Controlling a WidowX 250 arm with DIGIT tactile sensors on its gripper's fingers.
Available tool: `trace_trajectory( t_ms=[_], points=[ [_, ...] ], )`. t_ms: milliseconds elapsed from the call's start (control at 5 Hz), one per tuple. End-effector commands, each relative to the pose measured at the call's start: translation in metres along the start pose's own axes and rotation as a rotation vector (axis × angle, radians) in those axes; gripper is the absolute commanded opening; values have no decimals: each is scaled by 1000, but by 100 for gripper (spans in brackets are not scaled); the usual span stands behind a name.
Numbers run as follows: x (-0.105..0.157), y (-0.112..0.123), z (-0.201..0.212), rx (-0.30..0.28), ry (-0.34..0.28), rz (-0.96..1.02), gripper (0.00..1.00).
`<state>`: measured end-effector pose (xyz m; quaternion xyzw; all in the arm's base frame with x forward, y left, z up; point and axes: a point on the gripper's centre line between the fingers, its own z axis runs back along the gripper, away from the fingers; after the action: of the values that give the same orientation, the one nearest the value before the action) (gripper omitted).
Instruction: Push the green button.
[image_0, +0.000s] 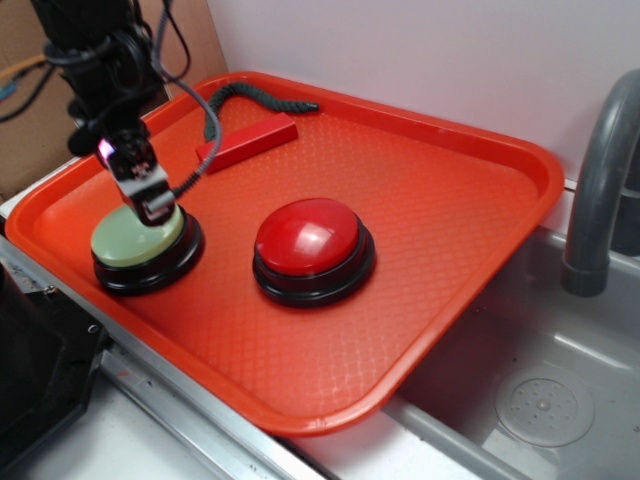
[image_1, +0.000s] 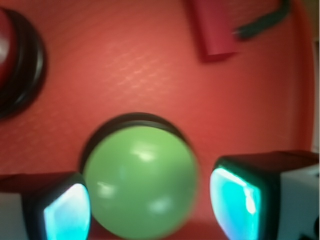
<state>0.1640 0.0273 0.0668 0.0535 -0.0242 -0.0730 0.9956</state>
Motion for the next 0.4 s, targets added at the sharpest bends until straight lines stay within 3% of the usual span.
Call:
trace_trajectory(
  t_ms=[0, 200],
  points=[
    [-1, 11, -20, -38, 61, 22, 100],
    [-1, 13, -26, -40, 97, 2, 100]
  ],
)
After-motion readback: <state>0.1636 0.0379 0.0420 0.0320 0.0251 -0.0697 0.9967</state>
